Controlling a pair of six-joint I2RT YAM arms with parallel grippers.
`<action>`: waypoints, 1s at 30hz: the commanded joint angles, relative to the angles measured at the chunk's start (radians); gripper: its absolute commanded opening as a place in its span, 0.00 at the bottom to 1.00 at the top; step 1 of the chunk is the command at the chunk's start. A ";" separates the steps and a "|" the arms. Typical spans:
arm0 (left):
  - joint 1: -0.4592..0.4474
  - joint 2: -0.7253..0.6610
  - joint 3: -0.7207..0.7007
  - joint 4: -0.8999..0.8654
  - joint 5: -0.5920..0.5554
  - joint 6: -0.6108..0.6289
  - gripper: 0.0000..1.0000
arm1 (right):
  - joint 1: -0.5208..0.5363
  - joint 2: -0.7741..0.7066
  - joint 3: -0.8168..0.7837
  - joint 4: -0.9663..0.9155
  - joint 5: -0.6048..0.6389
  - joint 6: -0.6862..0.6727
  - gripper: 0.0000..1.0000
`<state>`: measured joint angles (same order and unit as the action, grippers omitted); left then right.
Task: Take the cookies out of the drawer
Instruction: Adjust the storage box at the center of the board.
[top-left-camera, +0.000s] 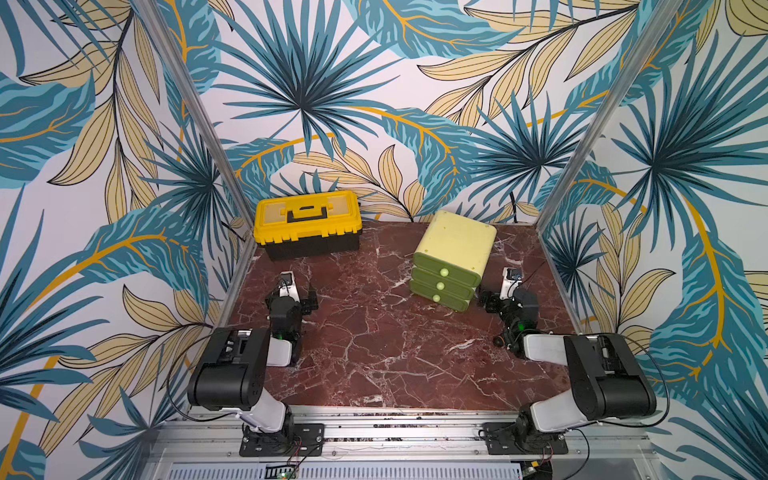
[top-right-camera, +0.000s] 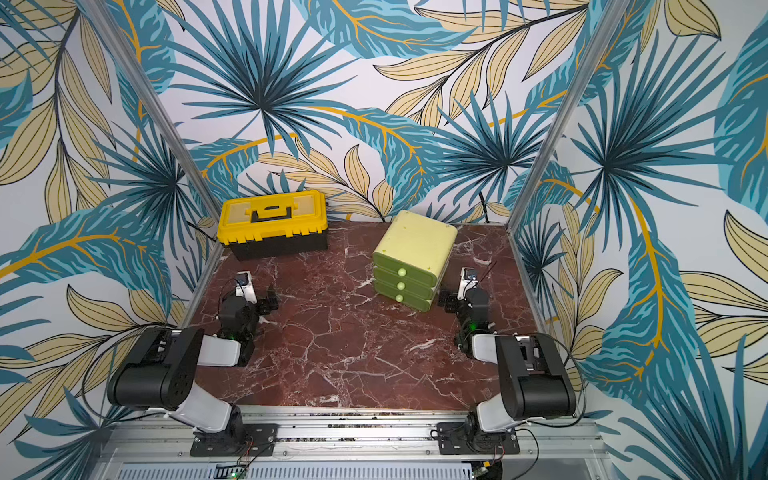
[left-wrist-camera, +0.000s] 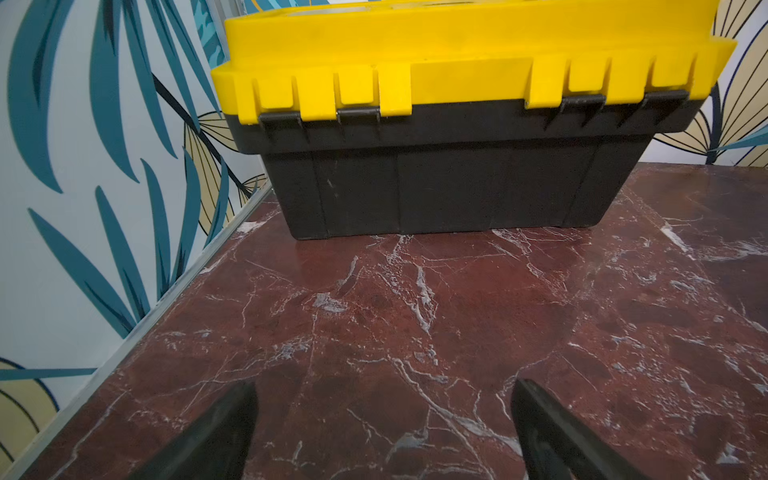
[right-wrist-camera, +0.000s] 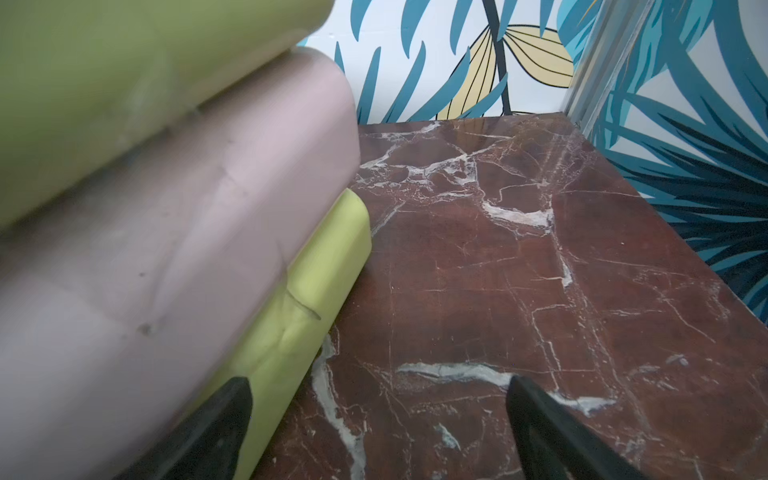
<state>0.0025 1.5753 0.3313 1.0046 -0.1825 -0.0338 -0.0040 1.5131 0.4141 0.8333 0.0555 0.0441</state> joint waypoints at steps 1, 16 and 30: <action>0.001 -0.003 0.029 -0.001 0.003 0.005 1.00 | 0.006 -0.008 -0.005 0.013 0.009 -0.012 0.99; 0.032 -0.008 0.020 0.007 0.047 -0.020 1.00 | 0.004 -0.008 -0.003 0.012 0.009 -0.011 0.99; 0.034 -0.549 0.050 -0.485 0.042 -0.133 1.00 | 0.007 -0.741 0.037 -0.812 0.407 0.377 0.99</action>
<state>0.0280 1.1336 0.2462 0.8749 -0.1436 -0.0982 0.0017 0.8757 0.3794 0.4759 0.2367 0.1757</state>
